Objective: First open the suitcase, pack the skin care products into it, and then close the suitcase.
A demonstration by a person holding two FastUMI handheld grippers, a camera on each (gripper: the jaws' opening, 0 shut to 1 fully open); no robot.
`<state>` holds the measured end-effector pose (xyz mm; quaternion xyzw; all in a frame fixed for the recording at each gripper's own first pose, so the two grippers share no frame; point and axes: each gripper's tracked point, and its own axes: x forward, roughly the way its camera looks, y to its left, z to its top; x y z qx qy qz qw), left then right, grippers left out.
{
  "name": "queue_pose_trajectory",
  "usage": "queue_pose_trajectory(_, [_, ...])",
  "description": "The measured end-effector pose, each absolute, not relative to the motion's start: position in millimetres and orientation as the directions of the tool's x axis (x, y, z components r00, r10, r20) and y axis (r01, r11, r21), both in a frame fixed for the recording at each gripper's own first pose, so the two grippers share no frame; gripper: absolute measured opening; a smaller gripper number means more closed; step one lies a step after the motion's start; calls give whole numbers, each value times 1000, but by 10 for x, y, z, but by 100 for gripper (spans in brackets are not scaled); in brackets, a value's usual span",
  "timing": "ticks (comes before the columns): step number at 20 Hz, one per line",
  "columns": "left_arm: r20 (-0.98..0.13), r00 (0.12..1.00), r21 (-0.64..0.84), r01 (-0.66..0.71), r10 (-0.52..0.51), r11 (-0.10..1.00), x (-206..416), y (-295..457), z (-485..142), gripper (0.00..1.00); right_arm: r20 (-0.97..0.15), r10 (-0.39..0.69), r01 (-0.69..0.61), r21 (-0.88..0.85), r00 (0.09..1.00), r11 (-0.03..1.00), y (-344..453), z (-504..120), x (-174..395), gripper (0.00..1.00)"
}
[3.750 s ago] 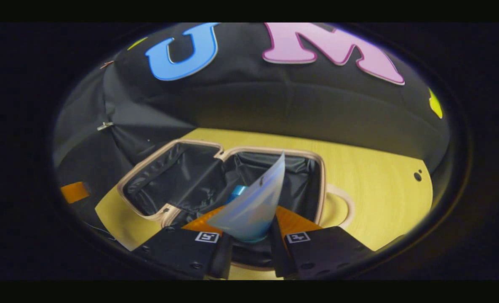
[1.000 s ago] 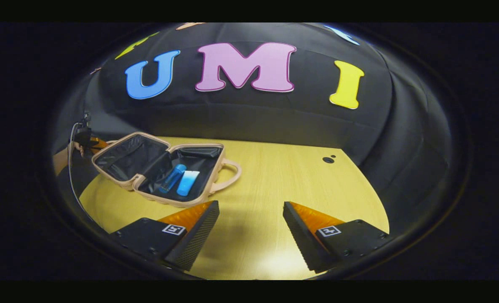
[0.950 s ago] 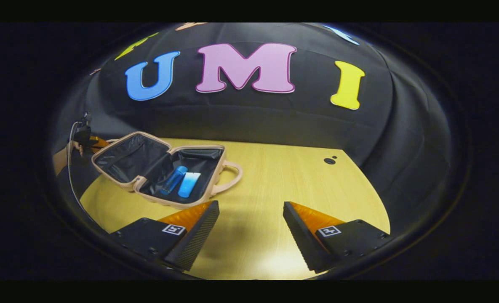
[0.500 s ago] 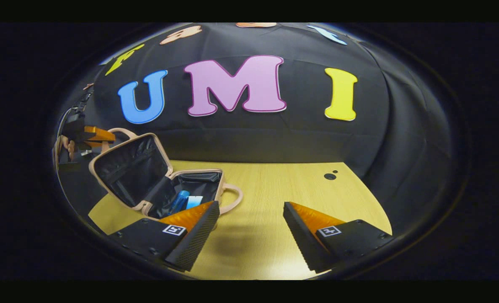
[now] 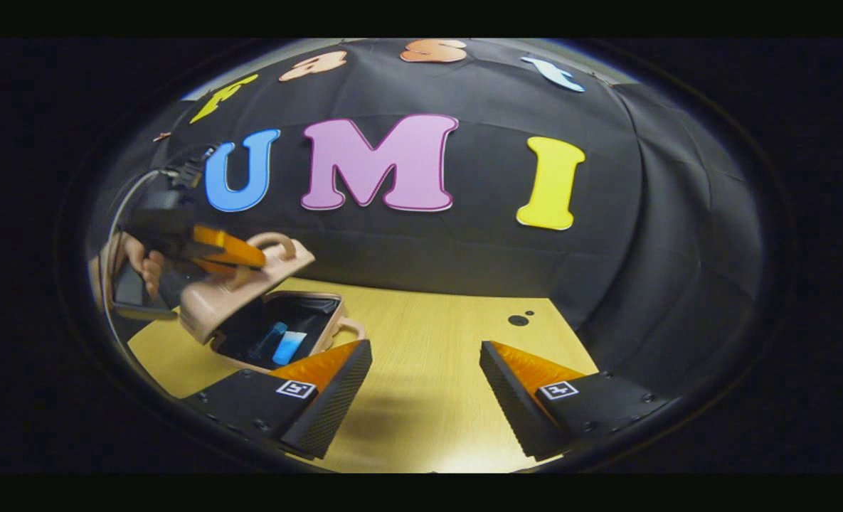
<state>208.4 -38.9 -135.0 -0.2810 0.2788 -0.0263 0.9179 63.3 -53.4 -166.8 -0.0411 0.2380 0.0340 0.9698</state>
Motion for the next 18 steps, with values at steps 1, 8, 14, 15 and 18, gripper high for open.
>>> queue_pose_trajectory(1, [-511,837,-491,-97,-197,866,2110,-496,-1472,6,-459,26,-60,-58,888,997,-594,-1635,570,98])
queue_pose_trajectory(8, [-669,727,-279,-51,-156,959,2044,-1015,-2358,8,-537,-19,-8,-48,843,999,-676,-1766,9,97])
queue_pose_trajectory(14, [-554,810,-323,5,-194,946,1842,-1019,-1989,42,-489,-38,9,-62,872,998,-528,-1278,-134,97])
queue_pose_trajectory(15, [-503,841,-335,23,-199,942,1729,-985,-1745,47,-473,-37,6,-67,880,998,-482,-1173,-153,97])
queue_pose_trajectory(18, [-350,917,-279,93,-191,956,1274,-769,-990,87,-437,-37,10,-62,899,998,-306,-858,-293,97])
